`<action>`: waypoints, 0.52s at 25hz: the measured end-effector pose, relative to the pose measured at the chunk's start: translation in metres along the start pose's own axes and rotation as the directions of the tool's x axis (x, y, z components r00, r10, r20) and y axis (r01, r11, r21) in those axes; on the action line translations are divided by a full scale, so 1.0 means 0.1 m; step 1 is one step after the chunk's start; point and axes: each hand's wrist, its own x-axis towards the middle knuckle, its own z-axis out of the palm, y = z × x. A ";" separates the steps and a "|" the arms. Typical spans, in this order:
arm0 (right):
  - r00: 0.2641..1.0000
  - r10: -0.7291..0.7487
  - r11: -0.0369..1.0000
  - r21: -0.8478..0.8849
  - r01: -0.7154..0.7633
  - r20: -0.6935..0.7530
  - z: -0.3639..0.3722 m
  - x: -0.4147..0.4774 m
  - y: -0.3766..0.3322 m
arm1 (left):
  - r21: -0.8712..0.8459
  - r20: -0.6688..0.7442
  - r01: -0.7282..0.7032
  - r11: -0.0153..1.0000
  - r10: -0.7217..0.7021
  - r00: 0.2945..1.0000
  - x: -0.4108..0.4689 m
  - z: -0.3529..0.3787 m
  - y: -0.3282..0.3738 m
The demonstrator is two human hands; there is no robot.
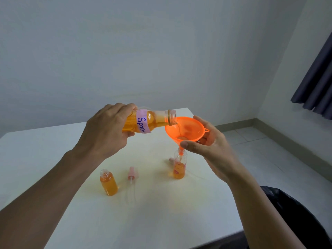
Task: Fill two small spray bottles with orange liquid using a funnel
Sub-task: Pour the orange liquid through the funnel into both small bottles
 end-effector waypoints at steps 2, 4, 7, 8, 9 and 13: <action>1.000 0.001 1.000 -0.001 -0.001 0.001 0.00 0.00 0.00 | 0.001 0.004 0.002 1.000 -0.002 1.000 0.00 0.01 0.00; 1.000 0.001 1.000 -0.001 -0.001 0.004 0.00 0.00 0.00 | 0.003 0.004 0.002 1.000 -0.002 1.000 0.00 0.01 -0.01; 1.000 -0.001 1.000 -0.001 0.001 0.003 0.00 0.00 0.00 | 0.002 0.002 0.003 1.000 -0.003 1.000 0.01 0.00 -0.01; 1.000 -0.001 1.000 0.001 0.001 0.004 0.00 0.00 0.00 | 0.001 0.001 0.008 1.000 -0.008 1.000 0.01 0.00 -0.01; 1.000 -0.002 1.000 0.001 0.002 0.005 0.00 0.00 0.00 | -0.002 0.000 0.012 1.000 -0.012 1.000 0.01 -0.01 -0.01; 1.000 0.001 1.000 0.003 -0.001 0.009 0.00 0.00 0.00 | -0.007 0.001 0.003 1.000 -0.003 1.000 0.00 0.00 0.00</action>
